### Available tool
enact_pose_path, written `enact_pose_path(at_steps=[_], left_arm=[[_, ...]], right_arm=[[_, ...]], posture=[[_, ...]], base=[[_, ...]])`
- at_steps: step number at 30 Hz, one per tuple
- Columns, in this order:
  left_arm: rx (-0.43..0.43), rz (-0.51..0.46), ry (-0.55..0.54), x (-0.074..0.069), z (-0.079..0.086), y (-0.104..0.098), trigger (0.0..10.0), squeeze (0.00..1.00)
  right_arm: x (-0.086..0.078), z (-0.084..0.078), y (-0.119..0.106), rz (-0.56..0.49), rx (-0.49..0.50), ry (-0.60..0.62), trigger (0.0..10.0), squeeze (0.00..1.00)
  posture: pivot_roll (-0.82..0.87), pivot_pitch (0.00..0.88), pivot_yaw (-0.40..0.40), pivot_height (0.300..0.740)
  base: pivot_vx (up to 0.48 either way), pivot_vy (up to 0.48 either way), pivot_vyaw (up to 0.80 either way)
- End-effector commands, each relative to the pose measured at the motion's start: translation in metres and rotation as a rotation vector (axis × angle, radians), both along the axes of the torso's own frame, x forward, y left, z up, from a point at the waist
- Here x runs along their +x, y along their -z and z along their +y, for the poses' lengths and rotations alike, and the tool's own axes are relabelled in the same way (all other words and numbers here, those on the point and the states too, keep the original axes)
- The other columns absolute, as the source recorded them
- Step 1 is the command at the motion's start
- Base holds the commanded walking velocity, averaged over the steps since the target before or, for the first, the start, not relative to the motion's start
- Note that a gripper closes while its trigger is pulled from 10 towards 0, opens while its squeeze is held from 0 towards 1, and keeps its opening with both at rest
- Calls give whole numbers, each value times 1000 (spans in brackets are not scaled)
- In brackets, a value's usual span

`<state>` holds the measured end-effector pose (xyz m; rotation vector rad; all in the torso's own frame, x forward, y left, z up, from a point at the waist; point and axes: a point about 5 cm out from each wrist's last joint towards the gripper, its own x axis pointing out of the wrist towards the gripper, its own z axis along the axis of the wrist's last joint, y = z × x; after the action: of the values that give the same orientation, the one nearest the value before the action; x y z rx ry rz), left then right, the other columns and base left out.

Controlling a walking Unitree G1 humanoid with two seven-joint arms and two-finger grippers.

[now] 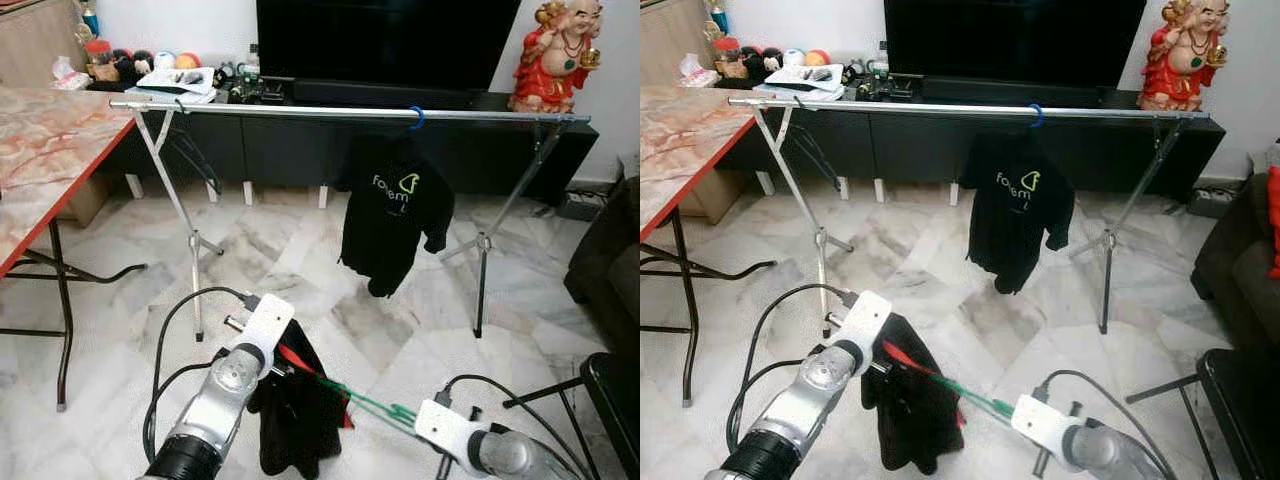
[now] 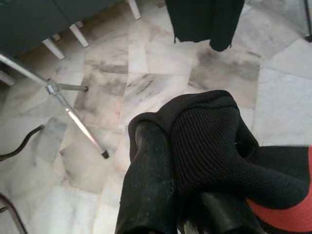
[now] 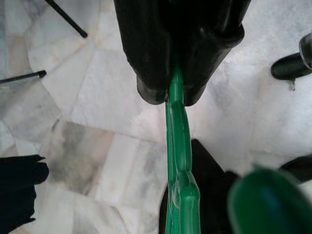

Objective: Hang hanger

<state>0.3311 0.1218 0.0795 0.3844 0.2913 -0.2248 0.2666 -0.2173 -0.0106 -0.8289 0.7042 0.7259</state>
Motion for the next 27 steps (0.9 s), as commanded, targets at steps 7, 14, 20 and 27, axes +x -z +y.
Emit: enact_pose_path(at_steps=[7,14,20,27], left_arm=[[-80,-41,-34,3,5,-3,0,0],[-200,-62,-98,3,2,-3,0,0],[-288,-73,-258,4,19,1,0,0],[-331,-185,-358,2,41,-11,0,0]], right_arm=[[-14,25,-17,85,482,-144,0,0],[-42,19,-13,310,551,-263,0,0],[-55,6,-9,369,463,-278,0,0],[-22,-28,6,92,159,254,902,0]], posture=[[79,50,-39,740],[77,50,-38,740],[64,56,-34,740],[68,71,-31,740]], base=[[0,0,0],[0,0,0],[0,0,0],[0,0,0]])
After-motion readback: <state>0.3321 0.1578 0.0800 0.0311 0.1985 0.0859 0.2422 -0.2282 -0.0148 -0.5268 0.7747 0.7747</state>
